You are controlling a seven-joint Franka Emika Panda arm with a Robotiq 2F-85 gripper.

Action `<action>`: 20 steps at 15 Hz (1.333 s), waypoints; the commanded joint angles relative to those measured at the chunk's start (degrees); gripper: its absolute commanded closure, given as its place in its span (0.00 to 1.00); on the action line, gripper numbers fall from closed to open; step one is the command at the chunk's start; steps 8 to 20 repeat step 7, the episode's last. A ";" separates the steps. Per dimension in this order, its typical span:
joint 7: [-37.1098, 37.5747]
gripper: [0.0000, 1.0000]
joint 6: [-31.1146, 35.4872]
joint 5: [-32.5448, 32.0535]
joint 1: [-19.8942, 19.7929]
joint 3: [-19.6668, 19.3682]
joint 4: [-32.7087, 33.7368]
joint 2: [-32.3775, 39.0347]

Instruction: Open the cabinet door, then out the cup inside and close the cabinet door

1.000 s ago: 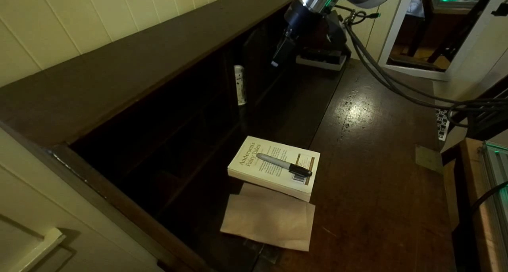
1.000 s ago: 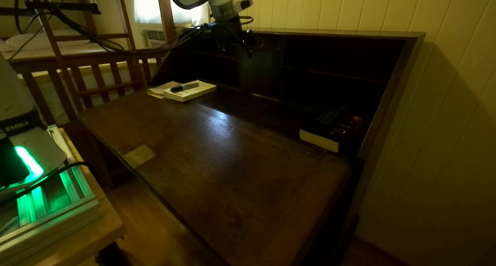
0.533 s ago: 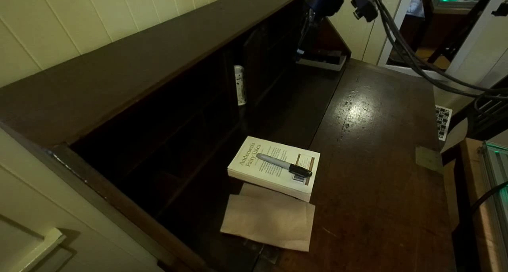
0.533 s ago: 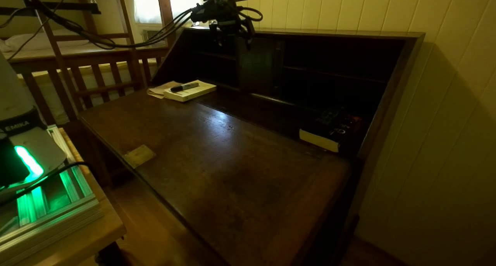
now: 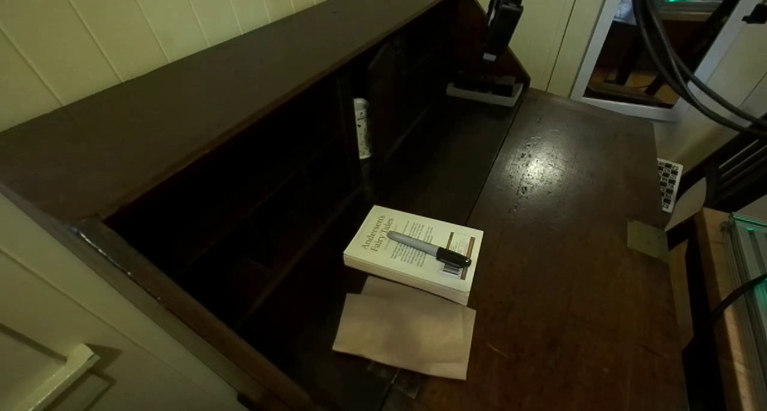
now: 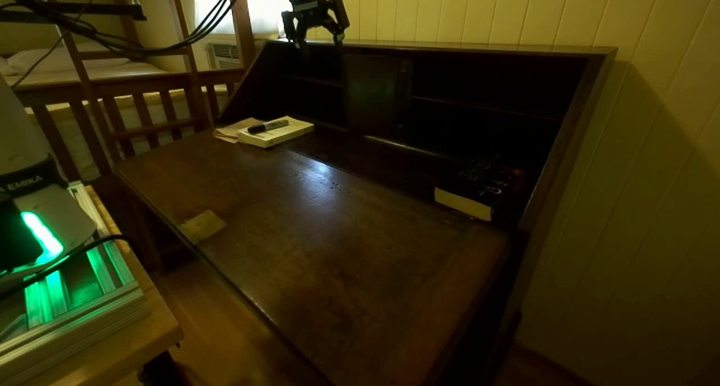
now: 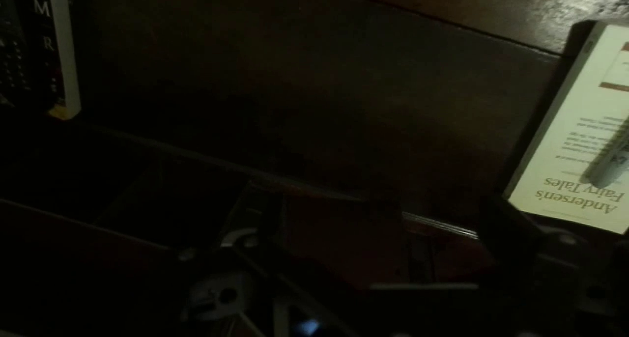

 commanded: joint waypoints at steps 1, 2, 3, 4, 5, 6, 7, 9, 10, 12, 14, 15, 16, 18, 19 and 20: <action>1.32 0.00 -6.23 1.34 1.77 0.28 -1.60 -5.11; 2.32 0.00 -7.13 1.11 2.07 0.47 -1.66 -5.49; 1.18 0.00 -4.99 0.13 1.87 -0.21 -0.26 -3.04; 1.62 0.00 -5.86 0.15 2.19 -0.11 -0.34 -3.64; 1.85 0.00 -6.33 0.15 2.34 -0.03 -0.37 -4.00; 1.95 0.00 -6.52 0.15 2.38 0.00 -0.38 -4.11; 1.98 0.00 -6.53 0.15 2.37 0.00 -0.40 -4.11; 1.98 0.00 -6.53 0.15 2.37 0.00 -0.40 -4.11; 1.98 0.00 -6.53 0.15 2.37 0.00 -0.40 -4.11; 1.98 0.00 -6.53 0.15 2.37 0.00 -0.40 -4.11; 1.98 0.00 -6.53 0.15 2.37 0.00 -0.40 -4.11; 1.98 0.00 -6.53 0.15 2.37 0.00 -0.40 -4.11; 1.98 0.00 -6.53 0.15 2.37 0.00 -0.40 -4.11; 1.98 0.00 -6.53 0.15 2.37 0.00 -0.40 -4.11; 1.98 0.00 -6.53 0.15 2.37 0.00 -0.40 -4.11; 1.98 0.00 -6.53 0.15 2.37 0.00 -0.40 -4.11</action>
